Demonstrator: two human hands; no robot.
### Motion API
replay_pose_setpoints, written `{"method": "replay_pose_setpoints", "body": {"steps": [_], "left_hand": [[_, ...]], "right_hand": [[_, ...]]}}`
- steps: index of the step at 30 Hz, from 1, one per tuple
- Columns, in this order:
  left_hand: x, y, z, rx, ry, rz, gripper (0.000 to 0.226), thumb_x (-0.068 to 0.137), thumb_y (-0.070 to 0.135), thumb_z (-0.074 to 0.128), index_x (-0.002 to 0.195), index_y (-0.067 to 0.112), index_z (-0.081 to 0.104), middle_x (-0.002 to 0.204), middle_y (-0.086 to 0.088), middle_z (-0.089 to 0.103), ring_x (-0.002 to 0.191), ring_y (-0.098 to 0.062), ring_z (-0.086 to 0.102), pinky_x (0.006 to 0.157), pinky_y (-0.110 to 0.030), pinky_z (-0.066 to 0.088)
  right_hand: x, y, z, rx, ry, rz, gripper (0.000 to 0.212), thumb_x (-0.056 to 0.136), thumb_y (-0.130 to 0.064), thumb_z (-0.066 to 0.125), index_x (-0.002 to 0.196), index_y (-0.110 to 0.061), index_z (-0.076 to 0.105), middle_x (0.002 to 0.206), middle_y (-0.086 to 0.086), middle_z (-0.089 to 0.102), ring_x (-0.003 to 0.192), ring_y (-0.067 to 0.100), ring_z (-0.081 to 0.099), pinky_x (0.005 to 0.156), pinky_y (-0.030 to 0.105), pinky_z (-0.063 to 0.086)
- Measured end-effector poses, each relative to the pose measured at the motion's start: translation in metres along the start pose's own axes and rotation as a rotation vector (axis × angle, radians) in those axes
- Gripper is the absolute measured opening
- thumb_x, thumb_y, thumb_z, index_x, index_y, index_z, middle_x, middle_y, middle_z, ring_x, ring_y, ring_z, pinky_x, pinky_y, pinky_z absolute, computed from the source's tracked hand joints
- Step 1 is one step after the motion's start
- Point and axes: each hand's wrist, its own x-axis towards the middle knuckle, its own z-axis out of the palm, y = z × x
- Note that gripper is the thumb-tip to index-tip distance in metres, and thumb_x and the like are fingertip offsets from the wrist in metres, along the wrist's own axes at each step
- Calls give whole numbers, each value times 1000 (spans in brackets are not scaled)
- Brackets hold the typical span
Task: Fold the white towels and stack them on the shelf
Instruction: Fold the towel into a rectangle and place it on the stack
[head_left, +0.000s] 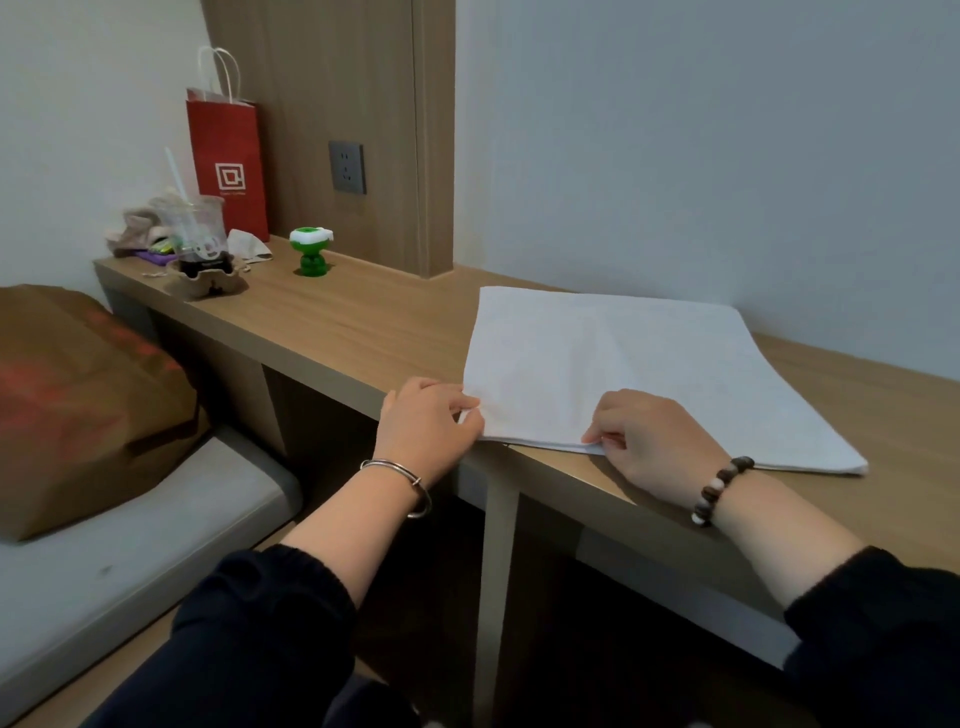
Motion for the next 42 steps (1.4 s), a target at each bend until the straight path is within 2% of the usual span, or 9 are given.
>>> {"method": "replay_pose_setpoints", "body": {"steps": [8,13,16,19,23,26,30,36,42], "left_hand": [[4,2,-6,115,30,-10,30,88,27,48,108,29,70,120,12,63,119,-15,42,104,-43,34],[17,26,-9,548,1,20,28,88,26,47,107,29,67,132,7,52,130,-21,34,107,-50,24],[25,59,10,374,-44,184,38,96,30,40,131,27,53,148,3,39,136,-23,30,111,-43,25],[23,92,35,169,-253,154,45,100,34,30,144,24,34,150,1,36,139,-26,26,113,-44,21],[20,96,53,384,-366,133,52,98,47,15,149,34,13,159,6,10,145,-25,7,111,-58,6],[21,92,54,399,-391,120,55,96,52,12,149,40,8,159,10,1,146,-24,0,110,-62,2],[20,92,52,410,-403,92,54,95,52,12,148,41,9,159,10,2,146,-25,0,109,-64,0],[42,92,34,373,-380,-75,35,96,39,22,121,27,44,130,0,48,125,-30,38,102,-67,15],[43,86,56,328,-221,27,53,94,53,19,140,29,29,145,-3,34,134,-26,29,108,-60,17]], "right_hand": [[-21,30,-10,180,84,187,8,87,-19,68,90,-19,75,85,-14,56,79,2,52,66,6,35],[-27,41,-9,168,71,221,11,87,-22,69,95,-20,75,86,-17,55,77,-3,48,65,5,34],[-24,38,-6,163,77,199,12,87,-20,69,96,-18,76,86,-16,55,76,-2,48,65,5,32],[-26,39,-4,146,80,179,15,89,-20,66,101,-19,75,89,-13,55,82,3,48,68,5,30],[-32,47,-7,151,52,157,16,92,-28,61,96,-21,75,88,-15,54,79,-1,48,67,5,31],[-41,72,-17,46,91,387,29,94,-31,52,74,-15,64,81,-6,56,72,8,50,62,22,38],[-45,83,-18,-242,57,624,23,94,-28,40,73,-17,42,75,-1,47,64,15,43,52,28,28],[-40,53,-17,-188,-111,453,26,92,-34,38,73,-19,45,69,-4,50,59,13,45,51,25,31],[-12,46,-32,-56,-264,444,36,90,-24,45,56,-14,43,53,-1,41,51,19,39,49,26,29]]}}
